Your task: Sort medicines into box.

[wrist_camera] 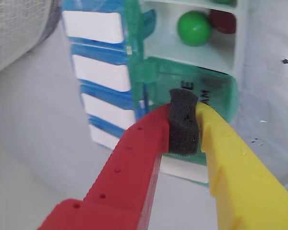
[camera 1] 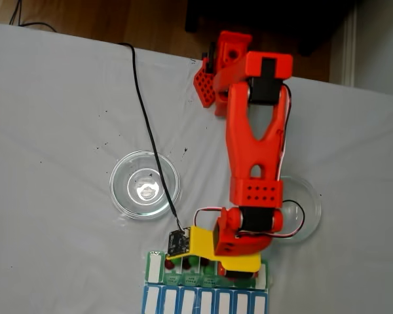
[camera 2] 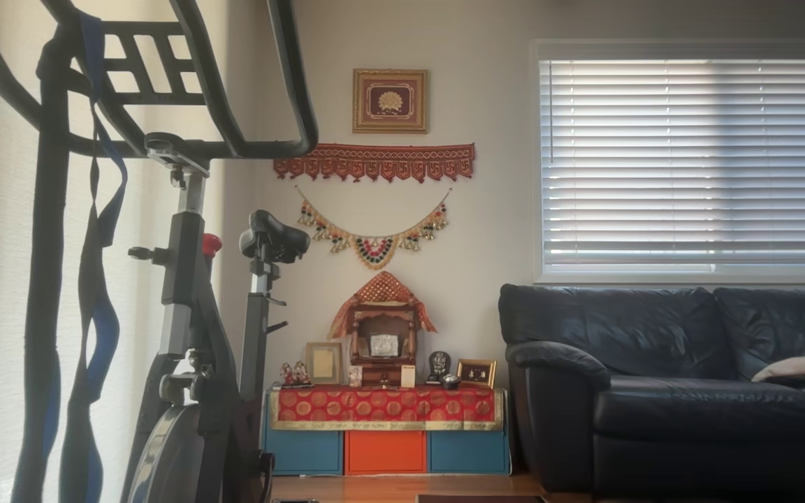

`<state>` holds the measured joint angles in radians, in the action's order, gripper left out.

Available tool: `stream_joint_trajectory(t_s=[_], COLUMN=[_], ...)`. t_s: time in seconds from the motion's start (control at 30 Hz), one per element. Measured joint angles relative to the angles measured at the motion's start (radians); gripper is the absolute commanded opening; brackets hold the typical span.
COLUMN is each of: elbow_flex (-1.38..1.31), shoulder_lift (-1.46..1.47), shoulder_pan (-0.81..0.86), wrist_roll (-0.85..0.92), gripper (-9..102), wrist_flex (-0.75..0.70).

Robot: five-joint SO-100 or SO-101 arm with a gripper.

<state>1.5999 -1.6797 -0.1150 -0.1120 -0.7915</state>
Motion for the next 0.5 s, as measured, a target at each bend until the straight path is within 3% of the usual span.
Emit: stream_joint_trajectory(t_s=[0.5], elbow_flex=[0.028], shoulder_lift=[-0.095], shoulder_pan=[0.064], wrist_roll=[-0.052], gripper=[1], wrist_flex=[0.127])
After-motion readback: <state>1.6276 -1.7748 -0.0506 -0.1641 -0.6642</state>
